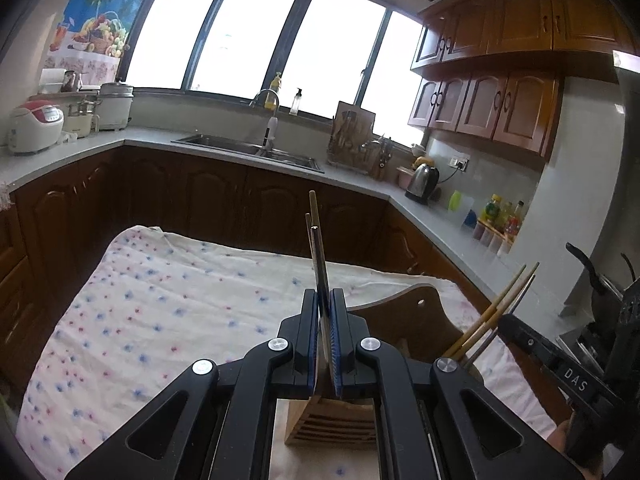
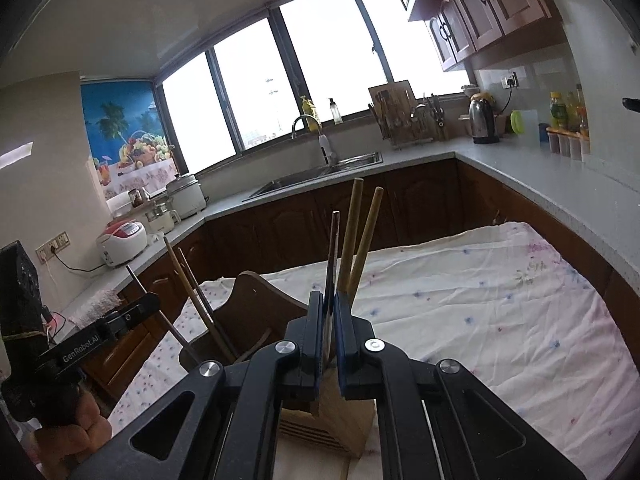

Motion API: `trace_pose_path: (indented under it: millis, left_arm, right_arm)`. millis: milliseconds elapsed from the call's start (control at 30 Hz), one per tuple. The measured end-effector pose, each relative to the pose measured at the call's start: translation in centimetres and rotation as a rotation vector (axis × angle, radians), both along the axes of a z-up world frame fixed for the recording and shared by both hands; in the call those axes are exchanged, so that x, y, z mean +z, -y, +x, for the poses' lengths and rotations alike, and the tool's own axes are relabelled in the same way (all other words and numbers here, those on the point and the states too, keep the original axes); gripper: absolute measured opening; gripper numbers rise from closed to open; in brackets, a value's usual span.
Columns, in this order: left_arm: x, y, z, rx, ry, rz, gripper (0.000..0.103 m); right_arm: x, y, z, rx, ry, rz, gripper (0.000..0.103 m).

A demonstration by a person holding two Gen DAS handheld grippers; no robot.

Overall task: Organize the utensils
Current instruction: 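Lower both steel chopsticks into the holder's slots, then open both tools and pull them back toward the forks and spoon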

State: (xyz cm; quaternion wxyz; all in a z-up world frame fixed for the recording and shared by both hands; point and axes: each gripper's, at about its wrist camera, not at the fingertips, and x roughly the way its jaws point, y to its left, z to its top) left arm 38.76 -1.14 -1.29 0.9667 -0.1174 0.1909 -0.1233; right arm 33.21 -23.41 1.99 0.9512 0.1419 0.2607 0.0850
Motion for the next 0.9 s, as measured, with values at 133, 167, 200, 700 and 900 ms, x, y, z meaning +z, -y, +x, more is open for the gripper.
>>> trace_pose_path:
  millis: [133, 167, 200, 700, 900]
  left_arm:
    - [0.3, 0.3, -0.1, 0.0, -0.008, 0.009, 0.005]
    - [0.3, 0.3, 0.0, 0.001, -0.012, 0.012, 0.005]
    - [0.3, 0.3, 0.0, 0.003, -0.016, 0.012, 0.005]
    - [1.3, 0.5, -0.3, 0.002, -0.049, 0.017, 0.017]
    - [1.8, -0.3, -2.0, 0.023, -0.05, 0.012, 0.055]
  right_arm:
    - [-0.3, 0.3, 0.2, 0.0, -0.017, 0.015, 0.006]
    - [-0.4, 0.4, 0.3, 0.0, -0.019, 0.02, 0.006]
    - [-0.4, 0.6, 0.3, 0.0, -0.021, 0.025, 0.006]
    - [-0.4, 1.1, 0.3, -0.013, -0.036, 0.051, 0.02]
    - [0.2, 2.3, -1.7, -0.023, -0.01, 0.106, 0.078]
